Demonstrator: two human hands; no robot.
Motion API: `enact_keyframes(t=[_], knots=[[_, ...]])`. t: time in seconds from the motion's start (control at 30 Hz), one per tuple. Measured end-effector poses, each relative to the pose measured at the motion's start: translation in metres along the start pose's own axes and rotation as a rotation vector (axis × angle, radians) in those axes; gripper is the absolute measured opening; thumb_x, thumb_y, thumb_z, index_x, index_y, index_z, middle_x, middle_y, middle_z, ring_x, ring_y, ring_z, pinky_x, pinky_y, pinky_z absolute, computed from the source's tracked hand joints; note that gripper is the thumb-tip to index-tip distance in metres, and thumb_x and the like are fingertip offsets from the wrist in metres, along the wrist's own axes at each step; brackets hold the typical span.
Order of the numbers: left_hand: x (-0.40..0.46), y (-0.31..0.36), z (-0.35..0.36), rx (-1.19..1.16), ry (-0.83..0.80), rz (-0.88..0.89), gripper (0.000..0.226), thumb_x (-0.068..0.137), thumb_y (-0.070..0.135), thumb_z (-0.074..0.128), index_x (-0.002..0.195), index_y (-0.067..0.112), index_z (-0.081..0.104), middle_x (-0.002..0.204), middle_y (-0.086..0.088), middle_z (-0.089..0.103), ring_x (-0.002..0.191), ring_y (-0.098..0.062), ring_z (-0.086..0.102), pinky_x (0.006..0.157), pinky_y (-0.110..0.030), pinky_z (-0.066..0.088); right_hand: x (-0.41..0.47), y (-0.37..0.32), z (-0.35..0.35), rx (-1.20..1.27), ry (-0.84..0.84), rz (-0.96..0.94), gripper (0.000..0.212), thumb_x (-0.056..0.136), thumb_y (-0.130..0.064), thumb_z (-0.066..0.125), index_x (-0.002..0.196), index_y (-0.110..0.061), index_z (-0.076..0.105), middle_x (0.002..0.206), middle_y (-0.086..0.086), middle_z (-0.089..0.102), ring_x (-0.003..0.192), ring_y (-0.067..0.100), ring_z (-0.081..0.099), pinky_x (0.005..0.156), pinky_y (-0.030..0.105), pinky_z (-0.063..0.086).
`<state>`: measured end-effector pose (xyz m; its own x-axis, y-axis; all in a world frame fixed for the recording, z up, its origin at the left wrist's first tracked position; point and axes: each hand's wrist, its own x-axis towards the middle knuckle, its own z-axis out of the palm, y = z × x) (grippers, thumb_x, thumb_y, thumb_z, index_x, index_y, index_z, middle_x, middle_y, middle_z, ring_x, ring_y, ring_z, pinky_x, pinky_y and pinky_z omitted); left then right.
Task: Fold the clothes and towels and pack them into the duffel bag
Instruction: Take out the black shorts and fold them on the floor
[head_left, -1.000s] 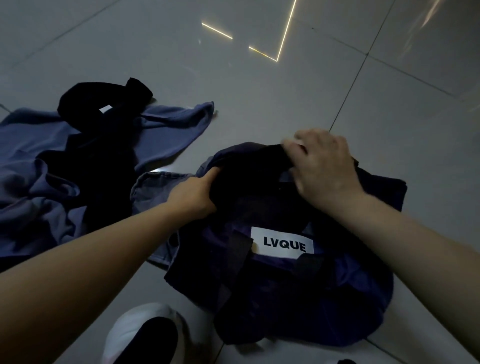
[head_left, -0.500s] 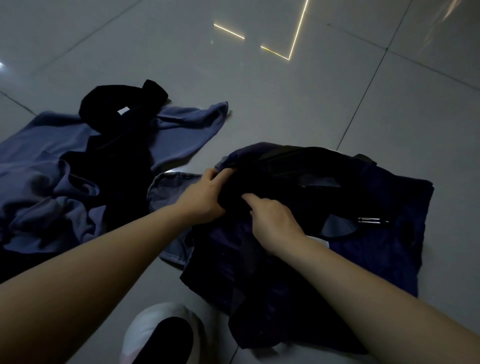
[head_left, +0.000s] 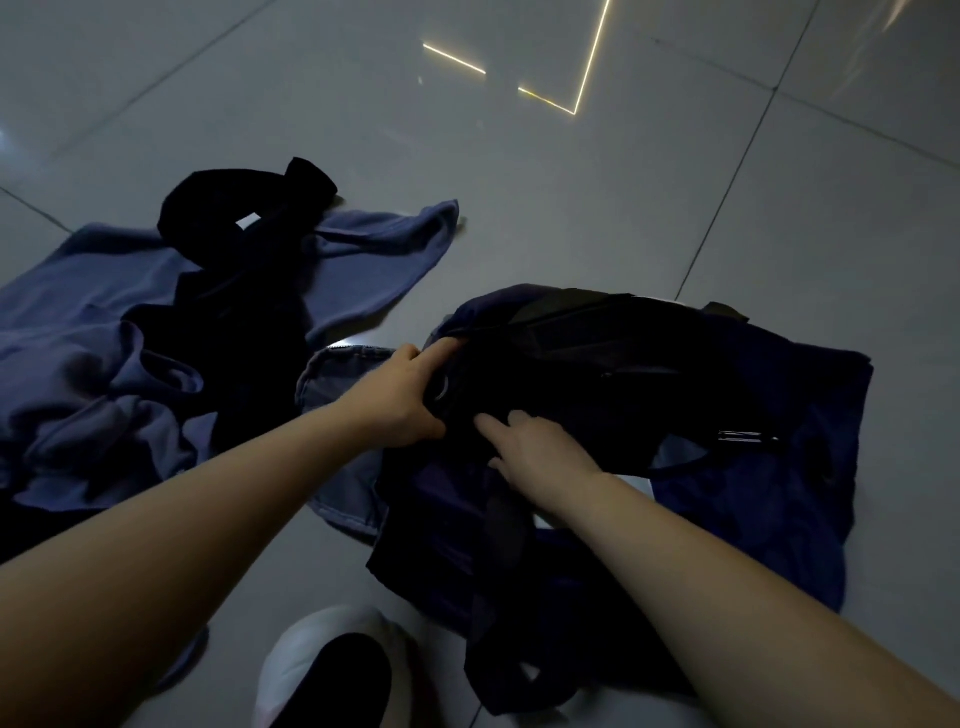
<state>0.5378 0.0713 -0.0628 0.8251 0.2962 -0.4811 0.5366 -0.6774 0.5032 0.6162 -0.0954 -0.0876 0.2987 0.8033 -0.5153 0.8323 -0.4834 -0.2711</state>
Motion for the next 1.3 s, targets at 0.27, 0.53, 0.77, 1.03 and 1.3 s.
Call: enact_keyframes(t=[0.27, 0.53, 0.77, 1.03, 1.3], knots=[[-0.013, -0.001, 0.007, -0.007, 0.026, -0.002, 0.099, 0.071, 0.015, 0.072, 0.15, 0.036, 0.015, 0.14, -0.004, 0.035, 0.12, -0.027, 0.049, 0.094, -0.041, 0.048, -0.002, -0.006, -0.004, 0.246, 0.114, 0.227, 0.036, 0.096, -0.036, 0.051, 0.122, -0.011, 0.045, 0.112, 0.013, 0.057, 0.099, 0.033, 0.058, 0.072, 0.033, 0.042], [-0.012, 0.002, 0.005, -0.063, 0.03, -0.004, 0.102, 0.068, 0.011, 0.074, 0.149, 0.035, 0.018, 0.132, -0.008, 0.042, 0.117, -0.029, 0.05, 0.095, -0.038, 0.046, 0.022, -0.04, -0.011, 0.428, 0.11, 0.632, 0.044, 0.088, -0.029, 0.063, 0.126, -0.01, 0.05, 0.129, 0.012, 0.051, 0.119, 0.031, 0.05, 0.09, 0.039, 0.046], [-0.014, 0.001, 0.003, -0.089, 0.007, -0.007, 0.102, 0.068, 0.01, 0.073, 0.149, 0.035, 0.017, 0.132, -0.008, 0.042, 0.117, -0.028, 0.049, 0.097, -0.041, 0.046, 0.024, -0.039, -0.005, 0.531, 0.152, 0.681, 0.024, 0.092, -0.017, 0.052, 0.113, -0.011, 0.063, 0.121, 0.01, 0.059, 0.114, 0.03, 0.054, 0.09, 0.037, 0.049], [-0.018, -0.007, 0.003, -0.302, -0.079, 0.011, 0.102, 0.062, 0.005, 0.071, 0.149, 0.028, 0.023, 0.135, -0.005, 0.047, 0.118, -0.018, 0.052, 0.094, -0.029, 0.048, 0.014, -0.058, -0.002, 0.605, 0.185, 0.727, 0.054, 0.085, -0.043, 0.064, 0.129, -0.02, 0.042, 0.133, 0.007, 0.04, 0.121, 0.032, 0.041, 0.097, 0.045, 0.037], [-0.026, -0.013, 0.0, -0.307, -0.109, 0.002, 0.1, 0.069, -0.002, 0.068, 0.149, 0.033, 0.02, 0.135, -0.002, 0.046, 0.116, -0.02, 0.053, 0.086, -0.027, 0.05, 0.019, -0.062, 0.0, 0.619, 0.211, 0.724, 0.025, 0.094, -0.021, 0.046, 0.115, -0.023, 0.059, 0.132, 0.002, 0.042, 0.123, 0.028, 0.035, 0.102, 0.044, 0.029]])
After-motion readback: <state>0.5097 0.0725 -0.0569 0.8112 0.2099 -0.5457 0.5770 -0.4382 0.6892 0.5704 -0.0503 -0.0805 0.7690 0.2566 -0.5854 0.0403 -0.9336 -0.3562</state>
